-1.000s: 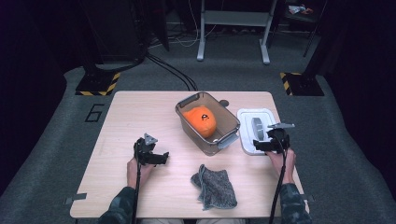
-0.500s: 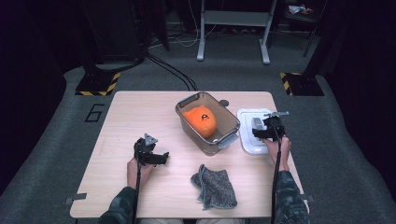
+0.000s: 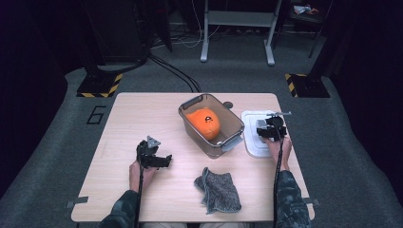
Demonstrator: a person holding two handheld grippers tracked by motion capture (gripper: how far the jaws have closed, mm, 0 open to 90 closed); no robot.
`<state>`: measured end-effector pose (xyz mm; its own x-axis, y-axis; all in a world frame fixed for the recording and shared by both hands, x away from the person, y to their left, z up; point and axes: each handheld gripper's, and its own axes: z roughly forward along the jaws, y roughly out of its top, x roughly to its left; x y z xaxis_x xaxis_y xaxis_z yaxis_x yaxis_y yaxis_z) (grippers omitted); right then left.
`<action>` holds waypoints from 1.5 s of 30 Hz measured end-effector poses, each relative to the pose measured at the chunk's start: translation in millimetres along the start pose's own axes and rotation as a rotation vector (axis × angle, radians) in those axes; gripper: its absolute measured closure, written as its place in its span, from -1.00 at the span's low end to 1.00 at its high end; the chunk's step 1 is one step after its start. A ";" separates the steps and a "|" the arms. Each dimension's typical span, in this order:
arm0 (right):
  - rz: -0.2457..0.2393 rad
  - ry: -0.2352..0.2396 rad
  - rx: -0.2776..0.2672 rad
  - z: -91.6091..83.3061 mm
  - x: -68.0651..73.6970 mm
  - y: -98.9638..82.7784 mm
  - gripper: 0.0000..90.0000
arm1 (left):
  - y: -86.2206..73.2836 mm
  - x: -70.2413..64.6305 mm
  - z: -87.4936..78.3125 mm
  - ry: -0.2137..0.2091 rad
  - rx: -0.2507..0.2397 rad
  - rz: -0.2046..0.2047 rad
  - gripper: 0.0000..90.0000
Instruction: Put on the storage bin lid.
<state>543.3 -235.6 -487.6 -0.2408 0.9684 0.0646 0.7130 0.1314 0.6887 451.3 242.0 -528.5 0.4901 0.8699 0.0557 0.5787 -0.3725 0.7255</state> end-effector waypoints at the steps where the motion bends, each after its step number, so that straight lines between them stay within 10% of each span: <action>1: -0.002 -0.001 -0.002 1.0 0.9 0.2 0.21 | 0.2 0.2 -0.3 -0.002 0.004 0.001 -0.88; 21: 0.034 -0.040 -0.014 -5.3 -1.2 -0.1 0.50 | 0.1 -0.9 0.4 0.009 -0.007 -0.002 -0.87; 45: -0.033 -0.050 -0.047 -48.7 -2.9 29.8 0.50 | -0.1 -1.8 0.4 0.008 -0.011 -0.006 -0.87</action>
<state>533.2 -244.8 -432.1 -0.2297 0.9732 0.0058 0.6732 0.1546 0.7231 450.6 240.3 -528.9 0.4811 0.8748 0.0569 0.5744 -0.3636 0.7333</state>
